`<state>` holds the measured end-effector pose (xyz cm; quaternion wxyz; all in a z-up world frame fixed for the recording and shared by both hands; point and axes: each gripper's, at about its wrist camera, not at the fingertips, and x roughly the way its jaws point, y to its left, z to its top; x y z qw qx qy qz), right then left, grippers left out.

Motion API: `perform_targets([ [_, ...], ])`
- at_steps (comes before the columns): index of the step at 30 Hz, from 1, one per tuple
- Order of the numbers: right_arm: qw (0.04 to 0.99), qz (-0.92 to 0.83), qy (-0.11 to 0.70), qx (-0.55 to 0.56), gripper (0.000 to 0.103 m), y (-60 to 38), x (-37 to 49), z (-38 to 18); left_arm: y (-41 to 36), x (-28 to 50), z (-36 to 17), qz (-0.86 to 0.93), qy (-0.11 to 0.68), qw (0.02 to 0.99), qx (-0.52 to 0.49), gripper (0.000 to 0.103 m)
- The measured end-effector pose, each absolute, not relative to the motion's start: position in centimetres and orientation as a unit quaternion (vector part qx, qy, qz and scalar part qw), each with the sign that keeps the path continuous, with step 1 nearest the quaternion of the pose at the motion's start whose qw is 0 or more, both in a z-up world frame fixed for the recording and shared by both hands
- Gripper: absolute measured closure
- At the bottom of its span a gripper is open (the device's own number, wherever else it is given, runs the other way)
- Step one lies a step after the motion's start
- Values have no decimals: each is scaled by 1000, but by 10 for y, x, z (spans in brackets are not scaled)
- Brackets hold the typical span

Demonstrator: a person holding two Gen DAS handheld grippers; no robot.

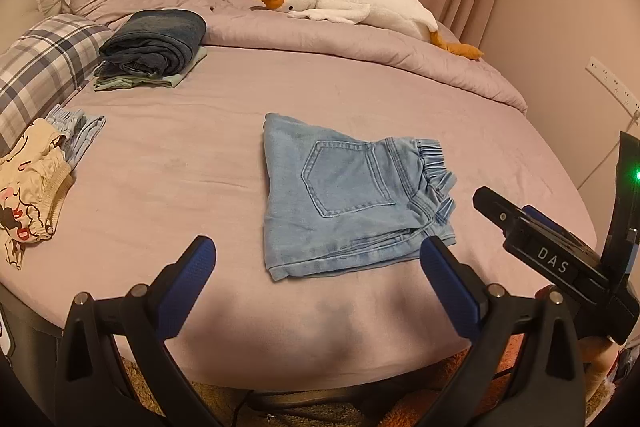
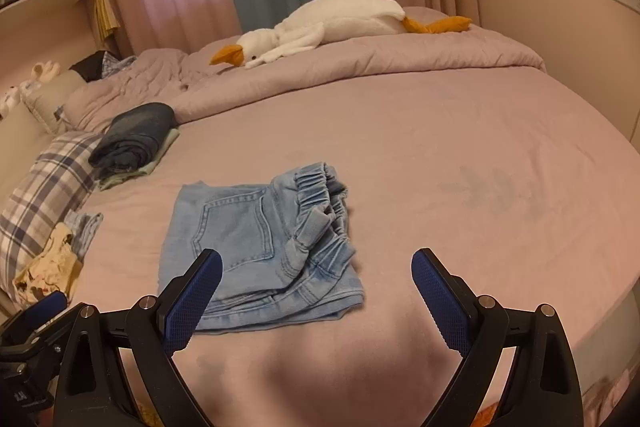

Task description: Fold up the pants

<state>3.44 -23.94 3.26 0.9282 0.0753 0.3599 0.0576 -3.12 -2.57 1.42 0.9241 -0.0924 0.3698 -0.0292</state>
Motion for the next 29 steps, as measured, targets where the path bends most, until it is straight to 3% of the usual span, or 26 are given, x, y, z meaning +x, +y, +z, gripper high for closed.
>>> perform_targets([
  [29,926,44,369,73,8,-244,37,29,-24,-31,11,-12,373,924,-87,1],
])
